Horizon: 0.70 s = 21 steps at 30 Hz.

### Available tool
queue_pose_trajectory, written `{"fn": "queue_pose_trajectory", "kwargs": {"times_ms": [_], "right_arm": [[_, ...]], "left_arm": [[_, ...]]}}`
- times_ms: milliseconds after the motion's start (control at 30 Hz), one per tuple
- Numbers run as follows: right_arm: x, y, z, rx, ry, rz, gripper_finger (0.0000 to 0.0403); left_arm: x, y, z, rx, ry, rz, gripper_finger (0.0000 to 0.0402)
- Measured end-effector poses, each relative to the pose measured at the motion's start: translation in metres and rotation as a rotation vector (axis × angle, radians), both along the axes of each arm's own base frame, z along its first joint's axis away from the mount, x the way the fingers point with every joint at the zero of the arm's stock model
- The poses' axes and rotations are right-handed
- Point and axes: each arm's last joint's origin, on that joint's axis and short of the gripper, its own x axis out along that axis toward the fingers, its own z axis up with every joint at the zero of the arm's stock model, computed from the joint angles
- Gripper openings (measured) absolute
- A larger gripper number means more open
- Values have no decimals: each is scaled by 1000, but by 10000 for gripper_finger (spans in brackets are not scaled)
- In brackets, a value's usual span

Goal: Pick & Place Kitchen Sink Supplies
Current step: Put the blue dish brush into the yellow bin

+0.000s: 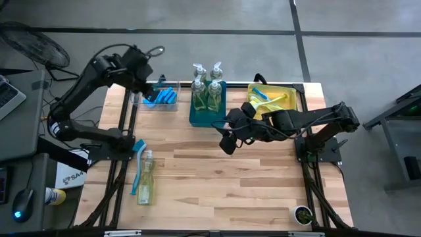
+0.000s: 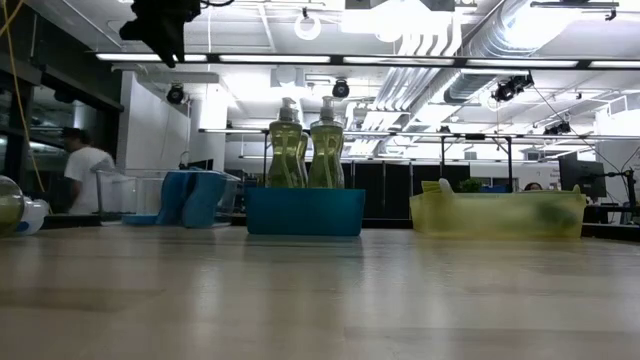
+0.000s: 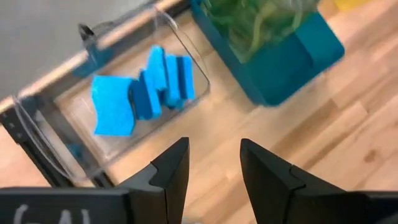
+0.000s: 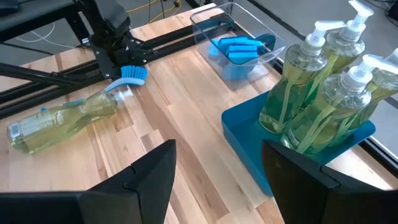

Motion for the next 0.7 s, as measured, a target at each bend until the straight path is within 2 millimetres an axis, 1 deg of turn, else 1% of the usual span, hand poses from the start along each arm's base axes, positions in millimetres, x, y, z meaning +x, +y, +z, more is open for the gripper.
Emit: {"fn": "queue_pose_trajectory", "kwargs": {"times_ms": [367,700], "right_arm": [[-1,1,-2,27,22,23,228],[-3,1,-4,46,47,23,228]], "left_arm": [[17,-42,-5,-17,107,-25,140],[29,-82,-8,-38,116,-81,140]]}}
